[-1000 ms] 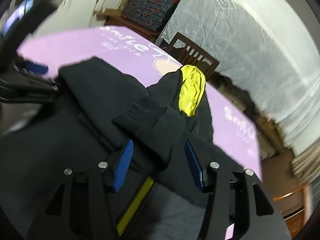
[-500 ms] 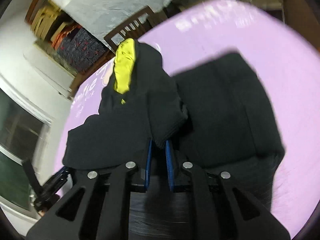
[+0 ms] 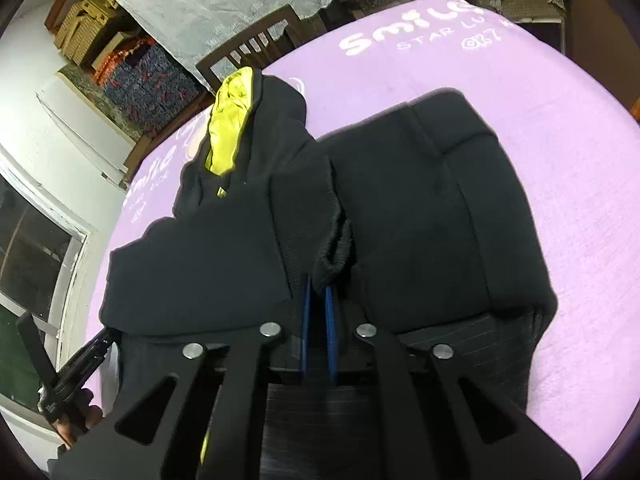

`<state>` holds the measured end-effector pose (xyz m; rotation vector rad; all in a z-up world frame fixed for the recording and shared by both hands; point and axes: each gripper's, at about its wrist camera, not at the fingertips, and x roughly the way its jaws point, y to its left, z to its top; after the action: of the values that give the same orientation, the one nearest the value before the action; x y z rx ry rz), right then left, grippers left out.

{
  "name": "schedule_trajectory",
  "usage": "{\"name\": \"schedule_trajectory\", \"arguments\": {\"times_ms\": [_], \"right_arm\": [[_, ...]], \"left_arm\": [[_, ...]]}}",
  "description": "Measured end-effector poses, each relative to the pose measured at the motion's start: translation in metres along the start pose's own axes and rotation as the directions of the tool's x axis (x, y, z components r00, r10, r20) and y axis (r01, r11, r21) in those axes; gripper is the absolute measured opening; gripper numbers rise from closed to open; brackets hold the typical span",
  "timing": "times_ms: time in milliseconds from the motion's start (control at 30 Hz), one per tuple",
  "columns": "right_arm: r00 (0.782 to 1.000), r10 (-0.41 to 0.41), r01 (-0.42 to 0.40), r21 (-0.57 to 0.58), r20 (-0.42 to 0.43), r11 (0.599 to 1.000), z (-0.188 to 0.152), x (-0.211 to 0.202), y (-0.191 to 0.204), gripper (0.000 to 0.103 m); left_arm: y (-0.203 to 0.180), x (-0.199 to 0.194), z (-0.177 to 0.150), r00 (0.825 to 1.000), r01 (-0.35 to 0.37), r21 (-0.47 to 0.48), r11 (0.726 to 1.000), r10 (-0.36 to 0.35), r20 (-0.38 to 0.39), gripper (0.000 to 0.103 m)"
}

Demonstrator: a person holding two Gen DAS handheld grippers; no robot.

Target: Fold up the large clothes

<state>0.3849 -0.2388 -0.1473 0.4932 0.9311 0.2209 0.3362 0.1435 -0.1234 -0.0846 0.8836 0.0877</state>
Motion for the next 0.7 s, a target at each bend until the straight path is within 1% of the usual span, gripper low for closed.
{"name": "schedule_trajectory", "arguments": {"times_ms": [100,133,200,233,267,300,367,433,467,500,567,600,667,700], "right_arm": [[0.999,0.030,-0.030,0.026,-0.020,0.999,0.001,-0.003,-0.005,0.013],[0.999,0.042,-0.041,0.039,-0.022,0.998,0.001,-0.007,-0.007,0.020],[0.998,0.057,-0.058,0.060,0.009,0.997,0.000,-0.023,-0.012,0.023],[0.998,0.053,-0.055,0.056,0.032,0.997,0.000,-0.032,-0.014,0.025],[0.997,0.037,-0.039,0.042,0.062,0.998,0.001,-0.044,-0.014,0.025],[0.996,0.027,-0.030,0.028,0.087,0.999,0.002,-0.053,-0.013,0.025],[0.993,0.034,-0.033,-0.011,0.111,0.999,0.009,-0.065,-0.006,0.025],[0.993,0.042,-0.038,-0.040,0.112,0.998,0.018,-0.065,0.008,0.025],[0.993,0.058,-0.052,-0.058,0.104,0.997,0.024,-0.061,0.018,0.025],[0.993,0.078,-0.071,-0.073,0.093,0.995,0.029,-0.056,0.028,0.025],[0.991,0.116,-0.110,-0.095,0.067,0.989,0.038,-0.041,0.047,0.025],[0.990,0.132,-0.126,-0.099,0.055,0.987,0.039,-0.035,0.055,0.025],[0.984,0.176,-0.174,-0.105,0.011,0.979,0.042,-0.014,0.070,0.025],[0.984,0.177,-0.176,-0.109,-0.001,0.978,0.042,-0.006,0.074,0.025]], "left_arm": [[0.005,-0.012,-0.007,0.999,0.039,-0.019,0.999,-0.039,-0.008,0.044],[0.008,-0.021,-0.008,0.999,0.051,-0.026,0.998,-0.051,0.006,0.045],[0.011,-0.038,-0.007,0.996,0.071,-0.035,0.997,-0.069,0.058,0.046],[0.012,-0.048,-0.003,0.992,0.091,-0.045,0.995,-0.087,0.092,0.046],[0.011,-0.054,0.003,0.987,0.119,-0.052,0.991,-0.113,0.117,0.046],[0.007,-0.058,0.009,0.981,0.150,-0.052,0.987,-0.142,0.134,0.046],[-0.009,-0.061,0.027,0.972,0.197,-0.036,0.980,-0.190,0.139,0.045],[-0.032,-0.057,0.043,0.953,0.273,0.001,0.962,-0.271,0.133,0.045],[-0.042,-0.053,0.049,0.945,0.302,0.019,0.953,-0.302,0.123,0.045],[-0.051,-0.048,0.054,0.942,0.314,0.030,0.949,-0.316,0.114,0.045],[-0.067,-0.032,0.062,0.941,0.323,0.047,0.945,-0.326,0.090,0.045],[-0.071,-0.024,0.063,0.944,0.317,0.046,0.947,-0.320,0.079,0.045],[-0.072,-0.002,0.066,0.953,0.299,0.019,0.954,-0.299,0.051,0.045],[-0.070,0.008,0.067,0.955,0.294,0.001,0.956,-0.293,0.037,0.045]]}}
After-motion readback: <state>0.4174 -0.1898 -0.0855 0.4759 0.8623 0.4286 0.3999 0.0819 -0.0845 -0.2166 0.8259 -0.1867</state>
